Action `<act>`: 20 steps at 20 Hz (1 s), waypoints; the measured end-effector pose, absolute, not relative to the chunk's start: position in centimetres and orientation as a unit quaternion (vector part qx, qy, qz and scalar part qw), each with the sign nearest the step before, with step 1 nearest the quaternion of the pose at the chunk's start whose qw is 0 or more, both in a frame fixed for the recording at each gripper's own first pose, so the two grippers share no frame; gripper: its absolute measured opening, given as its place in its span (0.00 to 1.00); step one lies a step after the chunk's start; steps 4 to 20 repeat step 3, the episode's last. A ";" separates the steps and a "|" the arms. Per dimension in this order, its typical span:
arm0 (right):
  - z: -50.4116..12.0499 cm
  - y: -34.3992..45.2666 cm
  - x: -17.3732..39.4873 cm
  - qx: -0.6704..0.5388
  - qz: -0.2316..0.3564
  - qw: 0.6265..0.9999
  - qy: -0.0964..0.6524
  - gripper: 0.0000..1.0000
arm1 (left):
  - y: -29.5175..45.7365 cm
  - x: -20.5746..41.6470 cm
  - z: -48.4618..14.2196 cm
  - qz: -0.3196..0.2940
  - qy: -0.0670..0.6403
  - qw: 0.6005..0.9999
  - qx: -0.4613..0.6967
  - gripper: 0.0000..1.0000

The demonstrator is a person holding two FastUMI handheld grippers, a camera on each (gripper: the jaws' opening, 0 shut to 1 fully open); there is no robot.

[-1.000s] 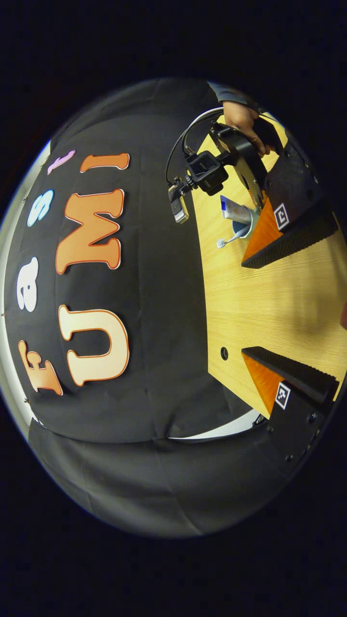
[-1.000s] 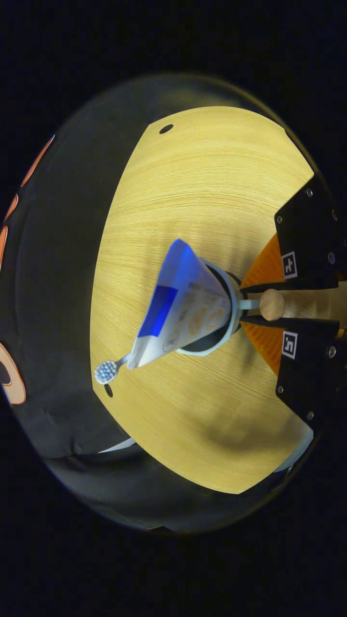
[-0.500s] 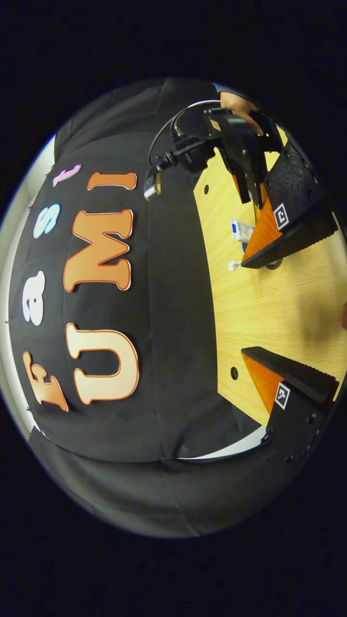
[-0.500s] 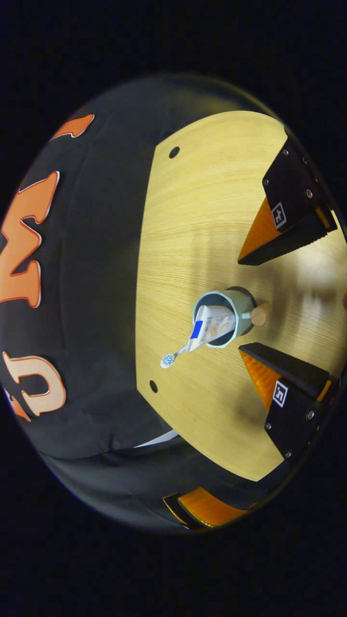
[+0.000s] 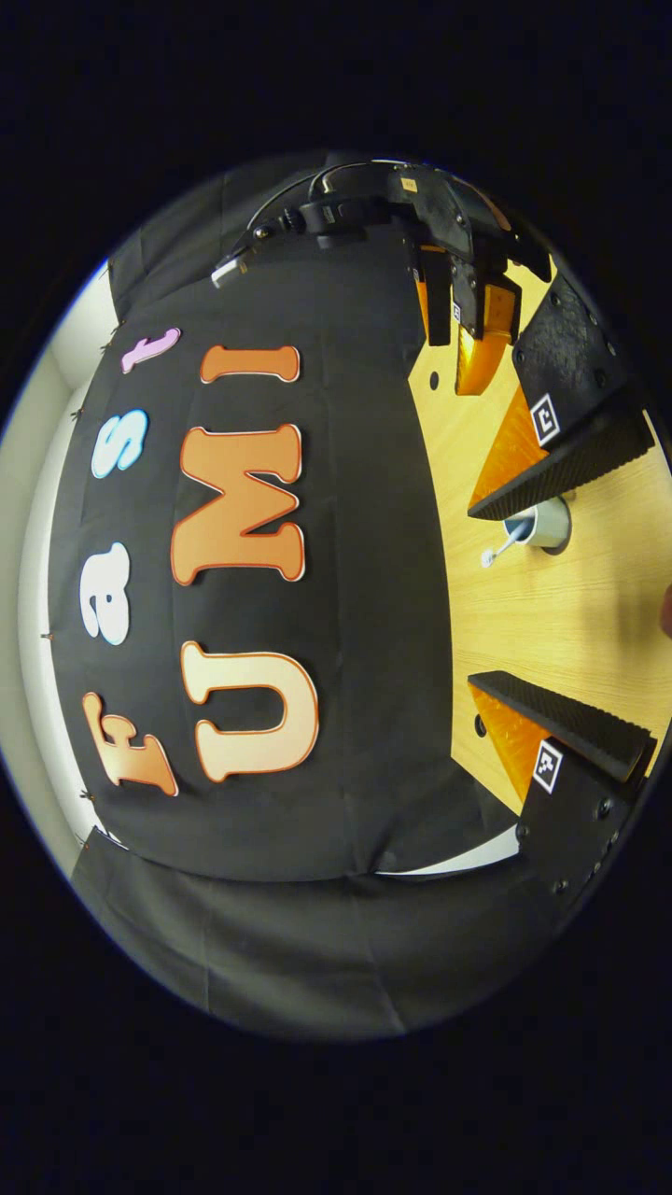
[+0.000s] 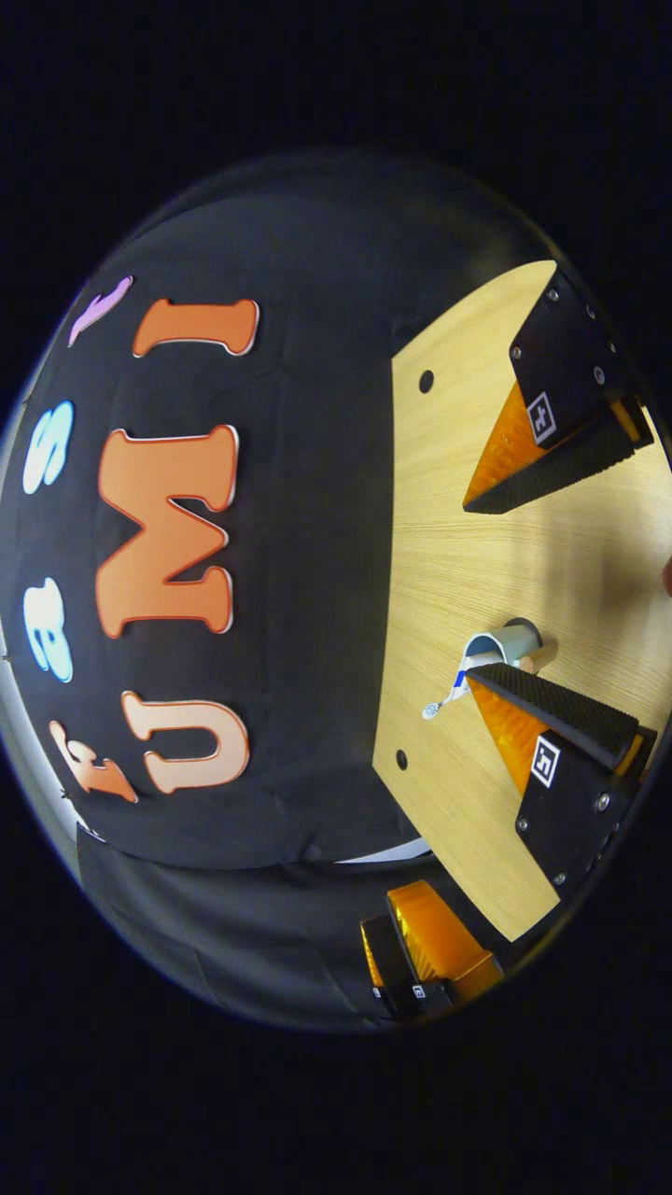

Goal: Put the toothbrush and toothpaste on the desktop into the cup, then pick up the cup and place it on the coaster on the desktop.

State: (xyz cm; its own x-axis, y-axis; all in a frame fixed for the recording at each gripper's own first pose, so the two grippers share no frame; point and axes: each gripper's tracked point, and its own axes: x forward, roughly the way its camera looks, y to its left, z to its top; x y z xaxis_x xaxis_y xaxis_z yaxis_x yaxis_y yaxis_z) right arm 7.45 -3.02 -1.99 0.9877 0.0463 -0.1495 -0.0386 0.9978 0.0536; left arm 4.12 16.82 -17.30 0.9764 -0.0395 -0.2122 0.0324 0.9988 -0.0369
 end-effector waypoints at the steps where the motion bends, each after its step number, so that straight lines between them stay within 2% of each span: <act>1: -1.5 -3.4 6.5 0.022 0.023 0.997 0.064 0.97 | 16.2 3.4 -16.5 -0.018 0.100 0.995 -0.016 0.98; 3: 0.0 -4.4 4.3 0.020 0.026 0.999 0.042 0.97 | 15.1 2.0 -14.7 -0.015 0.082 0.996 -0.015 0.98; 20: 0.0 -4.4 4.3 0.020 0.026 0.999 0.042 0.97 | 15.1 2.0 -14.7 -0.015 0.082 0.996 -0.015 0.98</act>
